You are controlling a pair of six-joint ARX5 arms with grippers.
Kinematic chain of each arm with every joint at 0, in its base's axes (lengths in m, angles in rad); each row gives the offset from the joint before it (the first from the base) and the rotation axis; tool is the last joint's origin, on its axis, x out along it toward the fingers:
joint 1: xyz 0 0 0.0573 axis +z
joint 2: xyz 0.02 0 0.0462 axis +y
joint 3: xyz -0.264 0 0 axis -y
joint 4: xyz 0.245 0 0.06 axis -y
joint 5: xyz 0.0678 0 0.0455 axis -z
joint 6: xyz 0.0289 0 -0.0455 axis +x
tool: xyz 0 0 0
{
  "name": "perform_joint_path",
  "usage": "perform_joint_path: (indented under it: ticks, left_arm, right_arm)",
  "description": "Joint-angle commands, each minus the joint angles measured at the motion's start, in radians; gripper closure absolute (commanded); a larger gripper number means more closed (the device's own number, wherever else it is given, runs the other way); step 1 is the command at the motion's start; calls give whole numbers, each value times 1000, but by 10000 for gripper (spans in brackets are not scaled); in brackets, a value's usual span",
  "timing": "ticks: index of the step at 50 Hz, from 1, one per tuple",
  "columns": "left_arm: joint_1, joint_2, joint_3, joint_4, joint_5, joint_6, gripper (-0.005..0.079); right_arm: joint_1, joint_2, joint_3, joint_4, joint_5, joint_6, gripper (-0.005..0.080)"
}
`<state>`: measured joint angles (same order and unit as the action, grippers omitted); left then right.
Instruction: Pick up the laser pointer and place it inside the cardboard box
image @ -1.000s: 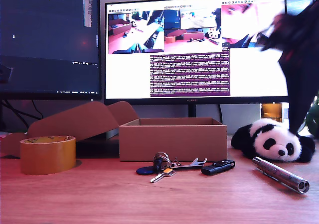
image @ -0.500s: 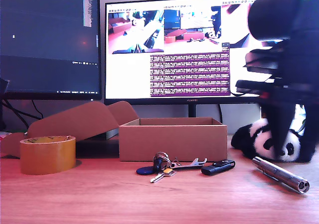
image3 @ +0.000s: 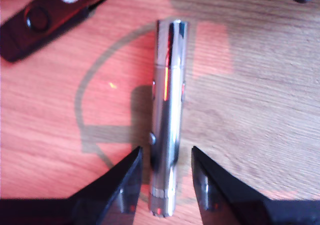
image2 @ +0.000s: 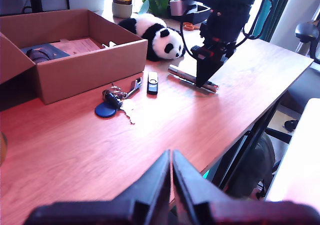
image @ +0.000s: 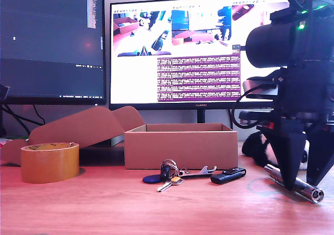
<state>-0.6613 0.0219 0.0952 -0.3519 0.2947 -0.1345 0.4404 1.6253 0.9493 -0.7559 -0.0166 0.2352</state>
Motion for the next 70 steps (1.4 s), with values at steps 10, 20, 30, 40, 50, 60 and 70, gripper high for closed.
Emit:
perform_joint_path:
  ticks: [10, 20, 30, 40, 50, 60, 70]
  left_arm:
    - [-1, 4, -9, 9, -10, 4, 761]
    - [-1, 4, -9, 9, -15, 4, 761]
    - [-1, 4, -9, 9, -16, 5, 761]
    - [-1, 4, -9, 9, -16, 5, 761]
    - [-1, 4, -9, 8, -16, 5, 761]
    - [-1, 4, -9, 8, -16, 5, 761]
    - [-1, 4, -9, 8, -16, 5, 761]
  right_arm:
    - [2, 2, -5, -5, -1, -26, 590]
    - [2, 2, -5, -21, -2, -26, 596]
    - [2, 2, -5, -22, -2, -35, 703]
    - [3, 2, -5, -19, -2, -55, 764]
    - [3, 1, -5, -41, -3, -54, 764]
    - [3, -2, -5, -84, -3, -54, 764]
    - [5, -24, -3, -85, -8, -54, 764]
